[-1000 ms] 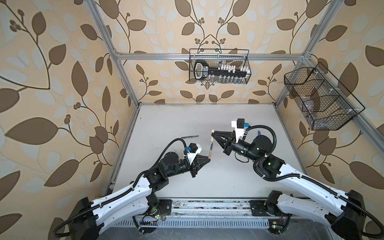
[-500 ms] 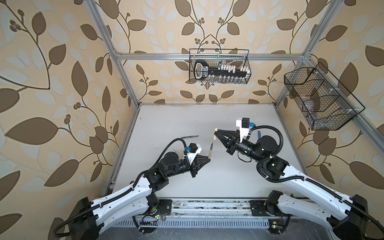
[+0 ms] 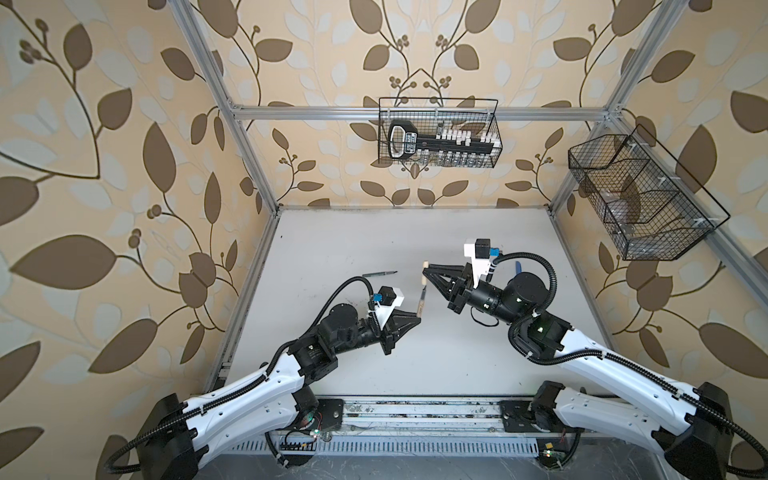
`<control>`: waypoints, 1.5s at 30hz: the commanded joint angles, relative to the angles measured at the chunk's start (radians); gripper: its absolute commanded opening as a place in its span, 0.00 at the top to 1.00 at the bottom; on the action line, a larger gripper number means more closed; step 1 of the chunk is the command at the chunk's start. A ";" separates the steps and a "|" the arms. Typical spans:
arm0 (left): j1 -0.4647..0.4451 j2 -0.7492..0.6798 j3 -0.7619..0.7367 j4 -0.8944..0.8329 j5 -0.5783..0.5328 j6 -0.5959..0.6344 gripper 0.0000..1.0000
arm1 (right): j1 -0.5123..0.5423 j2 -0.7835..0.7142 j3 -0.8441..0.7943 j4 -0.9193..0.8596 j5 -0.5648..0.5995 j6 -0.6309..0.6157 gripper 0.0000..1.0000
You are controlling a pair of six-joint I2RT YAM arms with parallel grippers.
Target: Insert the pens into the pen caps
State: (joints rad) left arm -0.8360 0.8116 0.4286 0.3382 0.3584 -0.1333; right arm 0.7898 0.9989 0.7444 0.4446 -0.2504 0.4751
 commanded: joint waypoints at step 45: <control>0.015 -0.030 0.030 0.014 -0.036 0.020 1.00 | 0.016 -0.019 -0.055 -0.005 0.016 0.018 1.00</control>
State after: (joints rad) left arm -0.8295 0.7982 0.4286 0.3096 0.3405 -0.1326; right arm 0.7982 0.9859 0.7105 0.4290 -0.2325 0.4767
